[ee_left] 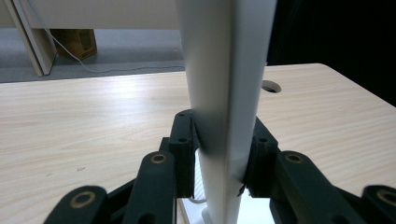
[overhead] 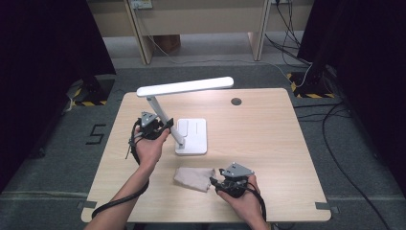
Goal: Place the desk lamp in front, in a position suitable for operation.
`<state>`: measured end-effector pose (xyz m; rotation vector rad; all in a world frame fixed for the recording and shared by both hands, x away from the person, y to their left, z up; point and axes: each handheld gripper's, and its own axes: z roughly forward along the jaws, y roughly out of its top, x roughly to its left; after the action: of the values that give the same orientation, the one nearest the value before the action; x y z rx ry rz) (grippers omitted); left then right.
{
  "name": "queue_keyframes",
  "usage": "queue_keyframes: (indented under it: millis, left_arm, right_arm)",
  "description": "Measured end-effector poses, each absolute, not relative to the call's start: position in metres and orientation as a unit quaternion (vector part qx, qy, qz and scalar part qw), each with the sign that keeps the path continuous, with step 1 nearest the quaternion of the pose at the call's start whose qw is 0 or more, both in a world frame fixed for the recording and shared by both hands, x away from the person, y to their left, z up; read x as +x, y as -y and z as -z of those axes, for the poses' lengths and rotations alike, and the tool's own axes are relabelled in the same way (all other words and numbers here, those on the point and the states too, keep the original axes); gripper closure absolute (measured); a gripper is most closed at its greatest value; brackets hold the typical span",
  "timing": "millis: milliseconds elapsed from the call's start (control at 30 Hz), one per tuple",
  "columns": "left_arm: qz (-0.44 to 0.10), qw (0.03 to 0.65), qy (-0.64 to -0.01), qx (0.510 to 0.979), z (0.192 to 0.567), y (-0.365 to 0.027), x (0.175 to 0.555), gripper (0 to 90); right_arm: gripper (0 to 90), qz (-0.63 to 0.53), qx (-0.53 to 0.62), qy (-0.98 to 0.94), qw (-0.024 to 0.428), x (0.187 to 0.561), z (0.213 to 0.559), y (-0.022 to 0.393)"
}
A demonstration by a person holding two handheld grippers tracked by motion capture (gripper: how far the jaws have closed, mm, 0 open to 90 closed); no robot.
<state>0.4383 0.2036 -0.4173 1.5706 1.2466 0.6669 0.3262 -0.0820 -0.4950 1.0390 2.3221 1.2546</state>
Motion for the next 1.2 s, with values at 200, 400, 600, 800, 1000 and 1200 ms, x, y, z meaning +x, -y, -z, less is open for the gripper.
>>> queue_keyframes:
  millis: [200, 400, 600, 800, 1000, 1200]
  left_arm:
    - [-0.271, 0.494, -0.505, 0.654, 0.417, -0.200, 0.428, 69.3]
    - [-0.272, 0.496, -0.496, 0.659, 0.417, -0.196, 0.419, 69.0]
    - [-0.278, 0.498, -0.485, 0.663, 0.419, -0.191, 0.408, 68.6]
    - [-0.274, 0.502, -0.476, 0.668, 0.419, -0.188, 0.399, 68.8]
    - [-0.277, 0.505, -0.470, 0.669, 0.420, -0.184, 0.391, 68.3]
    - [-0.275, 0.505, -0.465, 0.674, 0.420, -0.183, 0.384, 68.1]
  right_arm:
    - [39.5, -0.443, 0.301, -0.833, 0.137, 0.335, 0.488, 0.066]
    - [36.3, -0.429, 0.283, -0.850, 0.117, 0.355, 0.491, 0.055]
    - [36.5, -0.402, 0.284, -0.865, 0.103, 0.370, 0.508, 0.047]
    - [37.1, -0.401, 0.285, -0.866, 0.090, 0.371, 0.514, 0.046]
    - [54.5, -0.391, 0.259, -0.878, 0.092, 0.367, 0.513, 0.048]
    - [78.2, -0.393, 0.238, -0.885, 0.074, 0.359, 0.512, 0.045]
